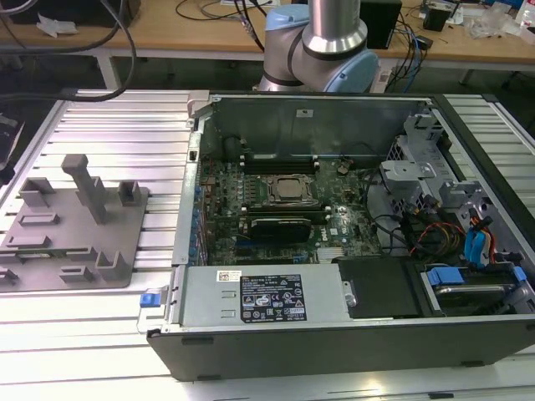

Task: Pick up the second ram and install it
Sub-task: 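Pick up the second ram and move it above second insertion slot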

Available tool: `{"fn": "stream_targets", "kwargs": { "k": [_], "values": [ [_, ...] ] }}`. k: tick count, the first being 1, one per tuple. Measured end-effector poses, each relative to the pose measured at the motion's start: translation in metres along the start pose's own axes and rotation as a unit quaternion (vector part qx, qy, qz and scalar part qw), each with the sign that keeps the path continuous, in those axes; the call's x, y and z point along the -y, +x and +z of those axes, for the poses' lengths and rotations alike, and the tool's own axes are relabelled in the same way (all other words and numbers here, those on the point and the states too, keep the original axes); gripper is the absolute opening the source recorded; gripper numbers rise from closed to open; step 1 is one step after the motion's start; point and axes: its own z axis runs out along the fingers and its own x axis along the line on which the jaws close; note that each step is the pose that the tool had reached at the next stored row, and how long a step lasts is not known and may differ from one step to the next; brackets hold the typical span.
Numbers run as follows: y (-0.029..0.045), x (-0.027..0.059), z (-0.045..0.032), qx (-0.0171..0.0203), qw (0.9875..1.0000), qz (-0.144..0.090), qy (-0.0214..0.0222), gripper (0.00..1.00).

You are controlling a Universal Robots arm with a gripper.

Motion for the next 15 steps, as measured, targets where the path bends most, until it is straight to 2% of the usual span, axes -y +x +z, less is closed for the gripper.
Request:
{"fn": "stream_targets", "kwargs": {
  "k": [2, 4, 6, 9, 10, 11, 13, 14, 15],
  "values": [
    [0.0, 0.0, 0.0001, -0.0016, 0.9992, -0.039, -0.0003, 0.08],
    [-0.0001, 0.0001, 0.0001, -0.0024, 0.9984, -0.056, 0.0, 0.08],
    [-0.0001, 0.0001, 0.0002, -0.0033, 0.997, -0.078, 0.0004, 0.08],
    [0.0, 0.0001, 0.0003, -0.0049, 0.9935, -0.114, 0.0006, 0.08],
    [-0.0001, 0.0001, 0.0004, -0.006, 0.9905, -0.137, 0.0013, 0.08],
    [-0.0001, 0.0001, 0.0005, -0.0066, 0.9886, -0.15, 0.0017, 0.08],
    [-0.0001, 0.0001, 0.0006, -0.0084, 0.9815, -0.191, 0.0024, 0.08],
    [-0.0001, 0.0001, 0.0007, -0.0092, 0.9774, -0.211, 0.0025, 0.08],
    [0.0, 0.0001, 0.0008, -0.0098, 0.974, -0.226, 0.0024, 0.08]
  ]
}}
